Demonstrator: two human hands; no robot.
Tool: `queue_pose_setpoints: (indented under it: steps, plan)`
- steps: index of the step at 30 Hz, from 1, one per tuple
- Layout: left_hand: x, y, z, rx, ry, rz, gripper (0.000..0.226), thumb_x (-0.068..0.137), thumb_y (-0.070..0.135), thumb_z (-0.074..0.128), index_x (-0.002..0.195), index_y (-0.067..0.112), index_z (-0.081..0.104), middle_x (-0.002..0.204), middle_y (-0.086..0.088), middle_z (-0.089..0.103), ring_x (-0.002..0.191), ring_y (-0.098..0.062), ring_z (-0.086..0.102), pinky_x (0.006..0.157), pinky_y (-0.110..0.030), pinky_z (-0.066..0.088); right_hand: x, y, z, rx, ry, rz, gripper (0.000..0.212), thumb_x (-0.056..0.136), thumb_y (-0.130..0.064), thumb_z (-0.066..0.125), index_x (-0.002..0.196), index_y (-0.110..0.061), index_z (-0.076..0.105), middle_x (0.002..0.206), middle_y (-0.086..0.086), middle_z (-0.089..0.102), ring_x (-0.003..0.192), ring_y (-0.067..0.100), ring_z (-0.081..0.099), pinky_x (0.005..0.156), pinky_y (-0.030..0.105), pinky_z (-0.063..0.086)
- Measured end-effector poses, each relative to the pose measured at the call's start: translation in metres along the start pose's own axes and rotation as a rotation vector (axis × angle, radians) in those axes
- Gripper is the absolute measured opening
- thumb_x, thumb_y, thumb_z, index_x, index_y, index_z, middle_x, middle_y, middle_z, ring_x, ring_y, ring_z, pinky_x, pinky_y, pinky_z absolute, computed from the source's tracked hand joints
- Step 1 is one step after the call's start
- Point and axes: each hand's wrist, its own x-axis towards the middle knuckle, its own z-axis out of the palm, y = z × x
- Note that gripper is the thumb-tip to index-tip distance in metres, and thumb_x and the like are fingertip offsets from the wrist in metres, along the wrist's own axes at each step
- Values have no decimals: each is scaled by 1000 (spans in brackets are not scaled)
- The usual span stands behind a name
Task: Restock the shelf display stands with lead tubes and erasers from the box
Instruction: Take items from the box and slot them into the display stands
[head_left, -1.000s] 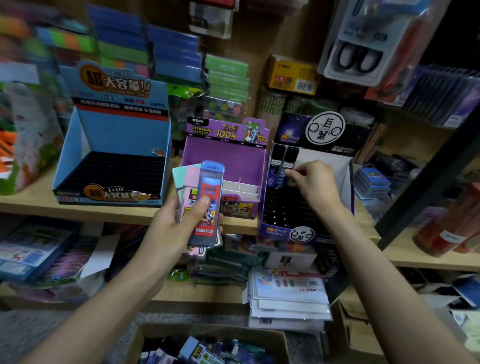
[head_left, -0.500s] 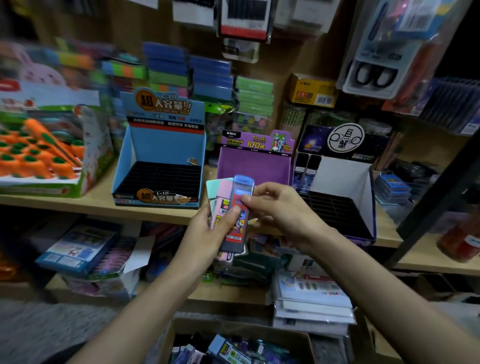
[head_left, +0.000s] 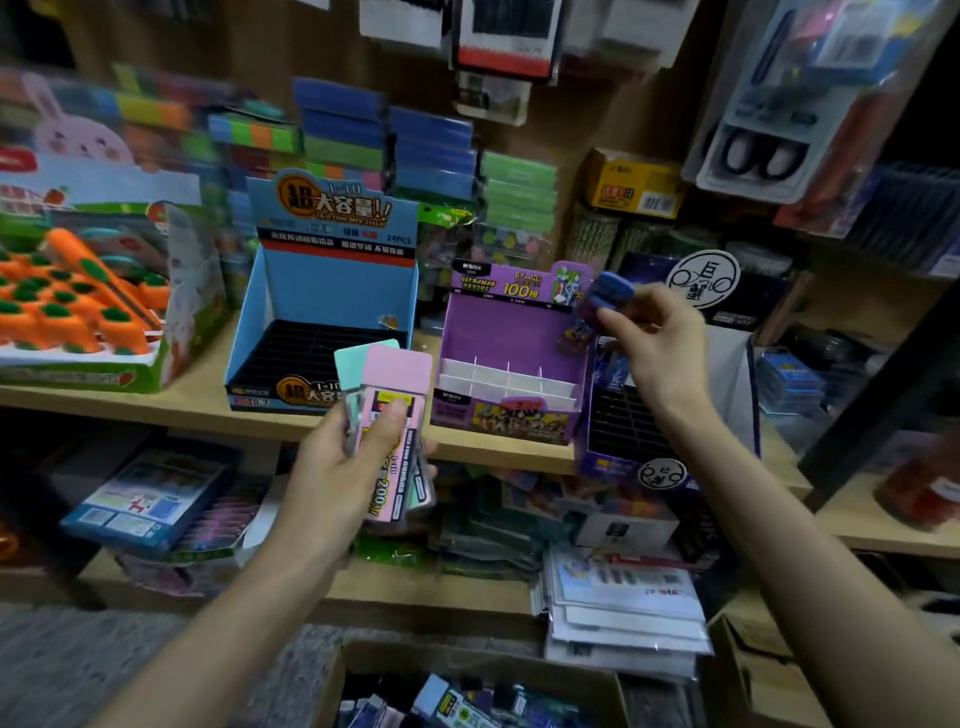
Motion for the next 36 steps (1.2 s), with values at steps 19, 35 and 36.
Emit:
queue_pose_setpoints:
  steps: [19,35,36]
  plan:
    - [-2,-4,13,36,-50,-6,32,77,41,58,101,18,60,80,-11,72,63,-20,70,51,-25,54,-13,-10,5,-323,-169,-34,15,88,-16,61,103,-12,61,103,8,56,91,18,54,85,32,46]
    - [-7,-16,47,49,-145,-73,30,90,47,45,104,25,62,88,6,75,76,-10,71,56,-22,55,-89,-40,7,509,-562,584,7,89,-8,59,83,-9,57,74,15,61,56,19,53,53,27,40]
    - [-6,-17,47,58,-147,-70,27,93,42,43,104,26,61,89,8,75,78,-8,71,57,-19,54,-85,-39,3,508,-536,587,8,89,-8,60,81,-10,57,75,16,62,58,21,52,54,28,41]
